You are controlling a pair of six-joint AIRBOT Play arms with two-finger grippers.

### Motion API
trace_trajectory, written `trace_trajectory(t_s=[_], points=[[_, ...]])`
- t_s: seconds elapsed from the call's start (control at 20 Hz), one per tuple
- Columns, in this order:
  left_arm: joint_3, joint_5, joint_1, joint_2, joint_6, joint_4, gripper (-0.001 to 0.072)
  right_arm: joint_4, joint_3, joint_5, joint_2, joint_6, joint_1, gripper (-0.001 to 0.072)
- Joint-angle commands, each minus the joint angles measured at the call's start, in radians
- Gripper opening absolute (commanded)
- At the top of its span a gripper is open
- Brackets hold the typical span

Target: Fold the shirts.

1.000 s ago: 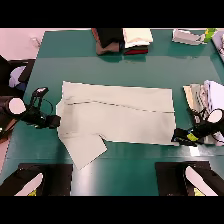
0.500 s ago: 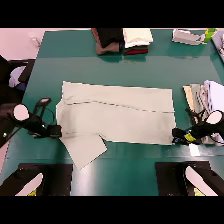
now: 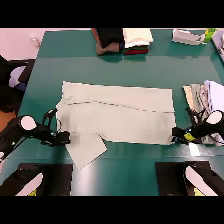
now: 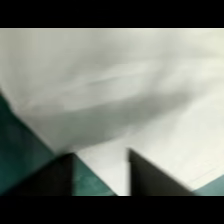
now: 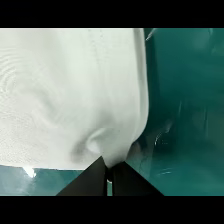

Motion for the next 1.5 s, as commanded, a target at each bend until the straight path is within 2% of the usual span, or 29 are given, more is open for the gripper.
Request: trace_trajectory(t_s=[0.0,0.05,0.3,0.5,0.6,0.75,0.95,1.15,1.3,1.45], points=[[-0.001,0.02,0.0,0.0,0.032,-0.021,0.0074,-0.003,0.003,0.001,0.0,0.0,0.0,0.0016],[0.011,0.002,0.0,0.0,0.058,-0.02,0.0025,-0.003,0.013,0.006,0.0,-0.001,0.0,0.0016],[0.107,-0.158,0.0,0.0,0.089,0.065,0.0023,-0.062,0.114,0.134,0.025,-0.008,0.0,0.0015],[0.119,-0.29,0.0,0.001,0.143,0.061,0.0023,-0.135,0.132,0.22,0.18,-0.01,0.0,0.0015],[0.171,-0.294,0.0,0.001,0.15,0.061,0.0023,-0.153,0.132,0.229,0.258,-0.009,0.0,0.0014],[0.301,-0.2,0.0,0.001,0.146,0.063,0.0023,-0.15,0.167,0.208,0.285,-0.008,0.0,0.0014],[0.442,-0.013,0.0,-0.018,0.147,0.121,0.0023,-0.141,0.324,0.13,0.143,-0.009,0.0,0.0013],[0.566,0.14,0.0,-0.176,0.185,0.14,0.0024,-0.061,0.492,0.033,-0.094,-0.01,0.012,0.0013],[0.648,0.247,0.0,-0.332,0.189,0.142,0.0025,-0.065,0.616,-0.026,-0.27,-0.007,0.083,0.0014],[0.713,0.317,0.0,-0.473,0.237,0.14,0.0026,-0.065,0.732,-0.076,-0.43,0.024,0.138,0.0013]])
